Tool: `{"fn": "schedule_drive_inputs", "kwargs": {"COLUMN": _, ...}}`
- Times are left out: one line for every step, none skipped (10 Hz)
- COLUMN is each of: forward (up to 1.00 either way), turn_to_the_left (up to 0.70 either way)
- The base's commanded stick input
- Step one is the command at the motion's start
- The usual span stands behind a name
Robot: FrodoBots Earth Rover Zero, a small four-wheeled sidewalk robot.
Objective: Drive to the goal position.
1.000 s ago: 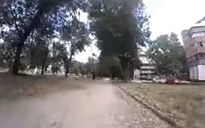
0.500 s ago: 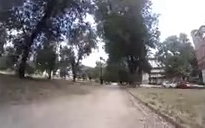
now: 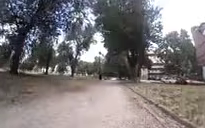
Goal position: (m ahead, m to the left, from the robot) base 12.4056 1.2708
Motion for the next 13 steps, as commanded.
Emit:
{"fn": "schedule_drive_inputs", "kwargs": {"forward": 1.0, "turn_to_the_left": 0.0}}
{"fn": "schedule_drive_inputs", "kwargs": {"forward": 1.0, "turn_to_the_left": 0.0}}
{"fn": "schedule_drive_inputs", "kwargs": {"forward": 1.0, "turn_to_the_left": 0.0}}
{"fn": "schedule_drive_inputs", "kwargs": {"forward": 1.0, "turn_to_the_left": 0.0}}
{"fn": "schedule_drive_inputs", "kwargs": {"forward": 1.0, "turn_to_the_left": 0.0}}
{"fn": "schedule_drive_inputs", "kwargs": {"forward": 1.0, "turn_to_the_left": 0.0}}
{"fn": "schedule_drive_inputs", "kwargs": {"forward": 1.0, "turn_to_the_left": 0.0}}
{"fn": "schedule_drive_inputs", "kwargs": {"forward": 1.0, "turn_to_the_left": 0.0}}
{"fn": "schedule_drive_inputs", "kwargs": {"forward": 1.0, "turn_to_the_left": 0.0}}
{"fn": "schedule_drive_inputs", "kwargs": {"forward": 1.0, "turn_to_the_left": 0.0}}
{"fn": "schedule_drive_inputs", "kwargs": {"forward": 1.0, "turn_to_the_left": 0.0}}
{"fn": "schedule_drive_inputs", "kwargs": {"forward": 1.0, "turn_to_the_left": 0.0}}
{"fn": "schedule_drive_inputs", "kwargs": {"forward": 1.0, "turn_to_the_left": 0.0}}
